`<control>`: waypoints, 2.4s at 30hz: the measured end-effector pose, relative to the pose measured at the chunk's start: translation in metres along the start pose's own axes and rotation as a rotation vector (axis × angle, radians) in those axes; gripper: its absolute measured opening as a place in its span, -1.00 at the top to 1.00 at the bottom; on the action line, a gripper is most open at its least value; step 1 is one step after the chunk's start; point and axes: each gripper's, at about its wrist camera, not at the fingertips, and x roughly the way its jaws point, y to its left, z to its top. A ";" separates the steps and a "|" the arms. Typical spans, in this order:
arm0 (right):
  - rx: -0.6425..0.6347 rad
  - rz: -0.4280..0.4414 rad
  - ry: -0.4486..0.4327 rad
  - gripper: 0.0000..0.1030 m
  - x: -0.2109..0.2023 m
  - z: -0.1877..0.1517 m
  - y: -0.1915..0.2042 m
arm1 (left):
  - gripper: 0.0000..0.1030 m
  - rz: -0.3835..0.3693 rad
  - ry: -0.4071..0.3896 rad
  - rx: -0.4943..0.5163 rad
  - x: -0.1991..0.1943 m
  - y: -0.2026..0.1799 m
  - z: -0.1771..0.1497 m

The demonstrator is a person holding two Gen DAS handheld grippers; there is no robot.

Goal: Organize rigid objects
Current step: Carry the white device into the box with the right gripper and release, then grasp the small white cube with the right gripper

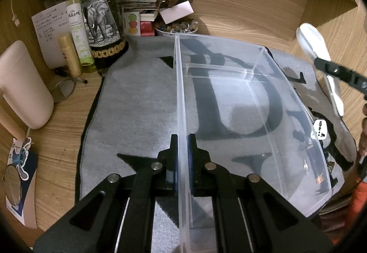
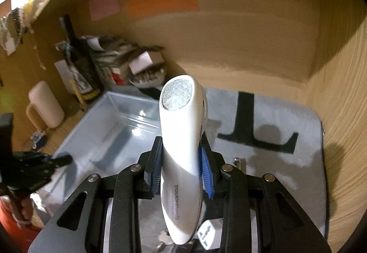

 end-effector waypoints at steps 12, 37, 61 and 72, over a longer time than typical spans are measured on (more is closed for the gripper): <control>-0.067 0.081 -0.040 0.45 -0.008 0.008 0.050 | 0.87 -0.007 -0.010 0.010 -0.002 0.000 -0.001; -0.220 0.160 0.269 0.45 0.073 -0.023 0.109 | 0.87 -0.044 -0.018 -0.007 0.000 0.003 -0.003; -0.113 0.017 0.011 0.04 -0.007 0.005 0.041 | 0.87 -0.010 -0.003 0.011 0.004 -0.001 -0.001; 0.001 -0.114 0.025 0.04 -0.024 -0.016 -0.028 | 0.87 0.005 0.010 0.016 0.005 -0.001 -0.001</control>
